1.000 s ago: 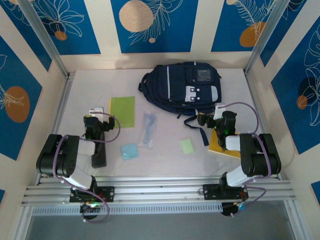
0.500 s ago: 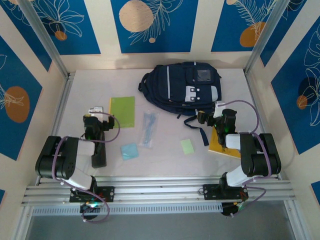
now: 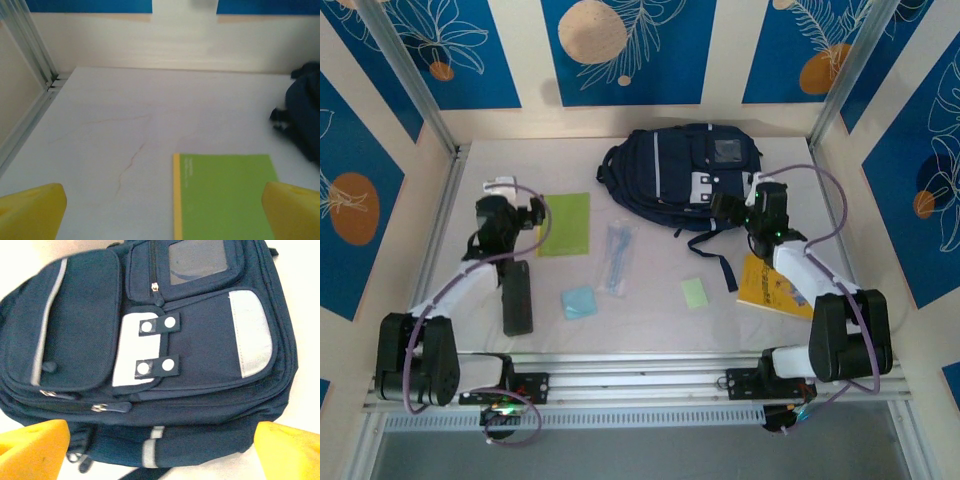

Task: Pack the student bag
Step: Pick up the student bag from the top-center of the table.

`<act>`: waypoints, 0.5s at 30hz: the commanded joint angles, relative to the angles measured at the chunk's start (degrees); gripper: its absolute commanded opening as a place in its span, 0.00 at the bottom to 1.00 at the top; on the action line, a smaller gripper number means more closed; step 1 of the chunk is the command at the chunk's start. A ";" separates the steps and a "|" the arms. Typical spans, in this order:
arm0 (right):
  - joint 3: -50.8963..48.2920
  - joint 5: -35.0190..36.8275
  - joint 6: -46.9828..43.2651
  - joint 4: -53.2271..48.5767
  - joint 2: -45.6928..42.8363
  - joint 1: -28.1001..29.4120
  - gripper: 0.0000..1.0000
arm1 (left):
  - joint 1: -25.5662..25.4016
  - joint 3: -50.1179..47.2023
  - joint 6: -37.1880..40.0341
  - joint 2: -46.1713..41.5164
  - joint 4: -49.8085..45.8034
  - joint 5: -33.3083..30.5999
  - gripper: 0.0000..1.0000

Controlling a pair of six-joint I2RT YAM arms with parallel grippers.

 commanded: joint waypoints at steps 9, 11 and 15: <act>4.17 -11.41 46.36 -13.21 7.60 3.09 0.86 | -12.90 2.96 -19.87 2.03 -14.62 0.56 1.00; 3.89 -11.35 49.23 -12.44 9.15 3.28 0.84 | -16.26 3.31 -19.04 2.99 -14.07 0.88 1.00; 2.86 -9.10 54.63 -9.64 11.85 3.64 0.80 | -22.71 4.48 -18.33 5.19 -15.16 1.20 1.00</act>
